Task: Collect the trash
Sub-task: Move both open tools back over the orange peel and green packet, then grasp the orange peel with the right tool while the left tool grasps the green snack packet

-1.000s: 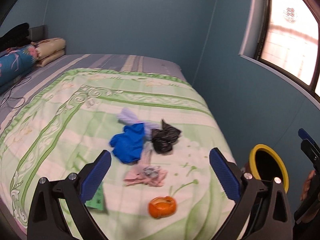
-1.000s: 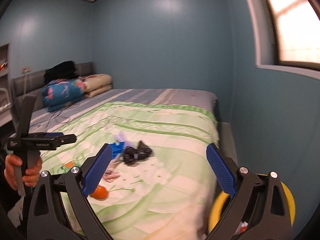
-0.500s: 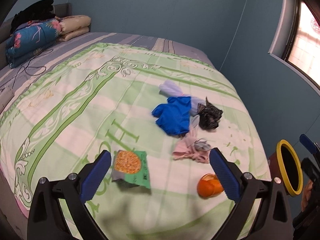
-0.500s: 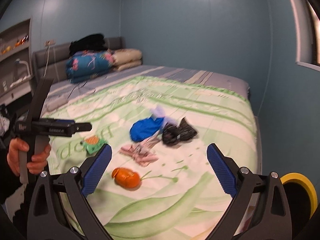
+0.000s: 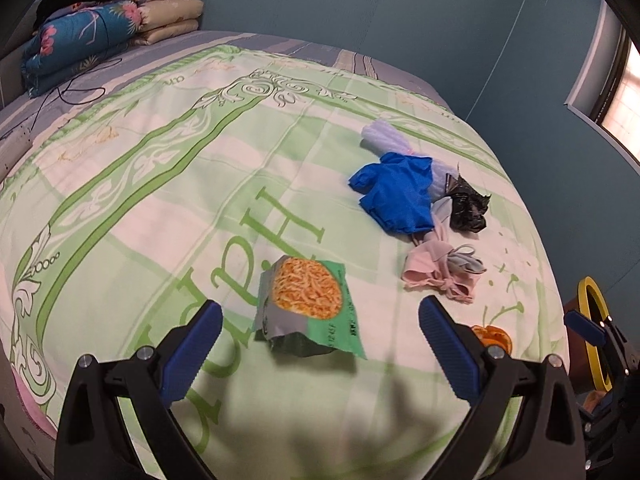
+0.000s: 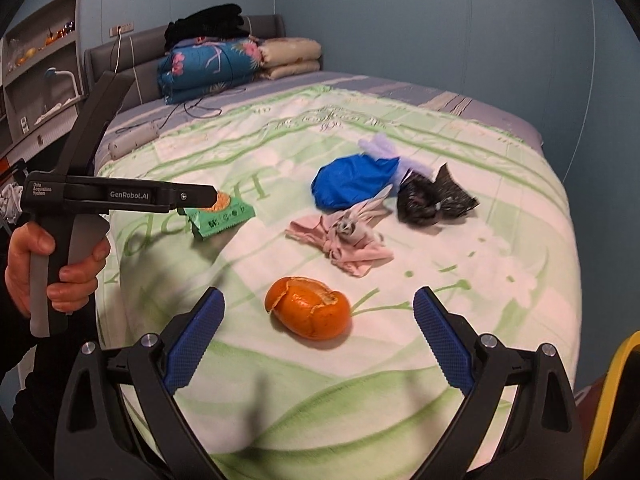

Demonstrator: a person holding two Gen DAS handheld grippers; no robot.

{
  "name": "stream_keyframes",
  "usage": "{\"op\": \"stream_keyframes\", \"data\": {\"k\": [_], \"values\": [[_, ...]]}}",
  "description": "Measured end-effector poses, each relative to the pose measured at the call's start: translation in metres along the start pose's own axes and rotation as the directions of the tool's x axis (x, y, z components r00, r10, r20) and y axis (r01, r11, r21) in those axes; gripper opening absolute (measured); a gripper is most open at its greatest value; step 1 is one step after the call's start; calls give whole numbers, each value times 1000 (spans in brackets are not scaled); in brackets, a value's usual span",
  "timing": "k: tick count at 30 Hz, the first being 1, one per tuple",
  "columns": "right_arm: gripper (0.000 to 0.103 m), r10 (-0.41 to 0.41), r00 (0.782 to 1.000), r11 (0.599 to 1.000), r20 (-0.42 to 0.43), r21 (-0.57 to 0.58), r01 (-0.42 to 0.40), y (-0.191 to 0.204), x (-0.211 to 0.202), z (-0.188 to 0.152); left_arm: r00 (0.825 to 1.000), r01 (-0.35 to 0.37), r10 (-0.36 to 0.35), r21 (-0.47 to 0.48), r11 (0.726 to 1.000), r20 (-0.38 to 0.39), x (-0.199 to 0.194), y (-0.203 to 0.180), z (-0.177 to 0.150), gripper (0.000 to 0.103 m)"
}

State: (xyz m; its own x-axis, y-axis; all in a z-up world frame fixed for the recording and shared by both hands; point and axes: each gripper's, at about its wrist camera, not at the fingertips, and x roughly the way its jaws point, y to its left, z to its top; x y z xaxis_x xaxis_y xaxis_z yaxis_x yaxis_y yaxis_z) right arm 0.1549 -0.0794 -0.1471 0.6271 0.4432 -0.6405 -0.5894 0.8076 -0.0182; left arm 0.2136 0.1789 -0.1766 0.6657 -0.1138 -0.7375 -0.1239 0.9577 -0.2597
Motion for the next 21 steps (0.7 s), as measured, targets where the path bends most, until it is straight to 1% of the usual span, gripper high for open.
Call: {"op": "stream_keyframes", "data": {"k": [8, 14, 19, 21], "values": [[90, 10, 998, 1000, -62, 2, -10, 6, 33, 0, 1000, 8, -8, -17, 1000, -22, 20, 10, -3, 95], [86, 11, 995, 1000, -104, 5, -10, 6, 54, -1, 999, 13, -14, -21, 1000, -37, 31, 14, -4, 95], [80, -6, 992, 1000, -125, 5, 6, 5, 64, -3, 999, 12, -12, -5, 1000, -48, 39, 11, -5, 87], [77, -8, 991, 1000, -135, 12, 10, 3, 68, -4, 999, 10, -10, -4, 1000, -52, 43, 10, -5, 82]]}}
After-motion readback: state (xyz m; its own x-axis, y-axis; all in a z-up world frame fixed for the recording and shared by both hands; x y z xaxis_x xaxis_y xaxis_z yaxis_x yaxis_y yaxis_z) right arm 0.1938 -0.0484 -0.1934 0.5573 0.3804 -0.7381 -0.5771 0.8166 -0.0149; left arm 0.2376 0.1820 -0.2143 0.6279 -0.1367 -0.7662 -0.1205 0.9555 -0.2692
